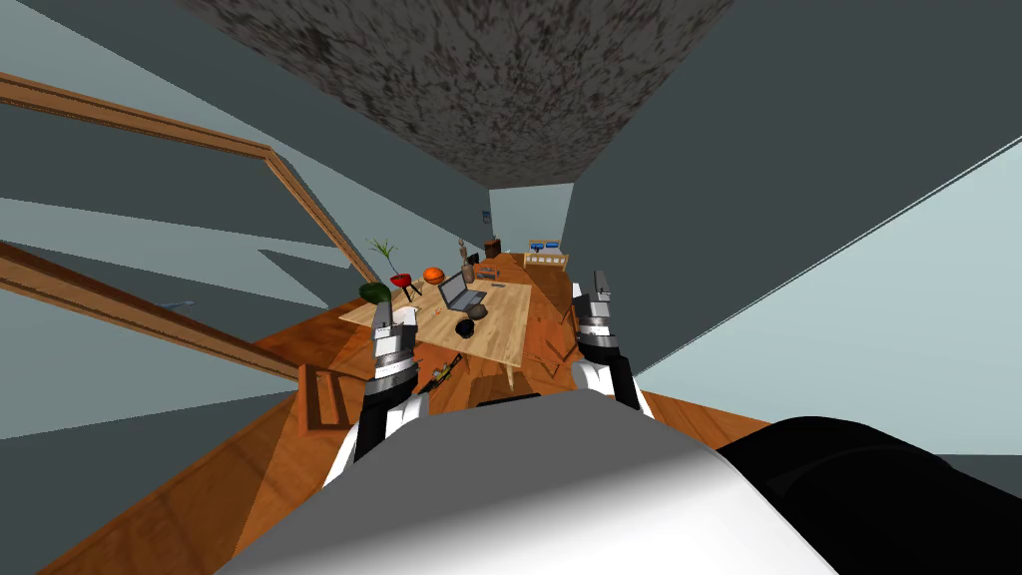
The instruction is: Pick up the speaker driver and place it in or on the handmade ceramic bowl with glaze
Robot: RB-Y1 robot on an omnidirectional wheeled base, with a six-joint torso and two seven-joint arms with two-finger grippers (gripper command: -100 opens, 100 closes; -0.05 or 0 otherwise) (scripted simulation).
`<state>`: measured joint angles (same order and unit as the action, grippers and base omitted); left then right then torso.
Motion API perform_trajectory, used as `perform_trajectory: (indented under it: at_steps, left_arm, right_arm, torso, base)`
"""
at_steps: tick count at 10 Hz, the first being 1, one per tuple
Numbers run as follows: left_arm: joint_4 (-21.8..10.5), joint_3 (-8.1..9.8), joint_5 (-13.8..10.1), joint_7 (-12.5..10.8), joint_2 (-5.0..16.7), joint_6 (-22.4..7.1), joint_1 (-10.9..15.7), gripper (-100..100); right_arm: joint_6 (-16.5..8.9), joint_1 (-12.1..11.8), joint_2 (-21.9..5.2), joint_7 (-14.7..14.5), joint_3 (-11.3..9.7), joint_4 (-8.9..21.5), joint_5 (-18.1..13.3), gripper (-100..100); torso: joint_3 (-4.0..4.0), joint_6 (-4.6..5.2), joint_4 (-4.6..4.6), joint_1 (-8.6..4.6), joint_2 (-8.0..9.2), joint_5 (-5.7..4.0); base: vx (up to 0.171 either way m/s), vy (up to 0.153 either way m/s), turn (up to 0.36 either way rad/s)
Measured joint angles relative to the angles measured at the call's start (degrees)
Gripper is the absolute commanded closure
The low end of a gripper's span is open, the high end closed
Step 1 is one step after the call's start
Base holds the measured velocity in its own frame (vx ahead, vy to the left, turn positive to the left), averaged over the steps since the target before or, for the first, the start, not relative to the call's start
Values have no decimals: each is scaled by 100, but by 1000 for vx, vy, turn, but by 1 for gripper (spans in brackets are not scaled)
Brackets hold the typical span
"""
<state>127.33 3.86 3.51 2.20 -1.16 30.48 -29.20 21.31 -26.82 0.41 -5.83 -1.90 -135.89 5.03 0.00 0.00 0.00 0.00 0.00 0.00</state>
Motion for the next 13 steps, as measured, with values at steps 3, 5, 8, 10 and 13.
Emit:
perform_trajectory:
  at_steps: [3, 5, 8, 10, 13]
  left_arm:
    - [-145, -39, 22, -38, 417, -111, 55, -100]
    - [-301, -126, 83, -57, 651, -302, 155, -100]
    - [-591, -261, 179, -144, 937, -624, 250, -100]
    - [-760, -417, 293, -182, 1013, -971, 365, -100]
    - [-1143, -634, 442, -271, 1071, -1381, 430, -100]
  right_arm:
    - [0, 0, 0, 0, 0, 0, 0, 0]
    - [0, 0, 0, 0, 0, 0, 0, 0]
    - [0, 0, 0, 0, 0, 0, 0, 0]
    - [0, 0, -1, 0, 1, 0, 0, 0]
    - [0, 0, -1, 0, 1, 0, 0, 0]
  torso:
    - [0, 0, 0, 10, 1, 2]
    - [1, 0, 0, 14, 1, 3]
    - [3, -1, 1, 18, 5, 4]
    - [3, 0, 1, 26, 6, 6]
    - [5, -1, 2, 31, 8, 8]
  base:
    - [-3, 20, 25]
    - [-9, 37, 42]
    - [-15, 46, 60]
    - [-27, 72, 55]
    - [-22, 78, 62]
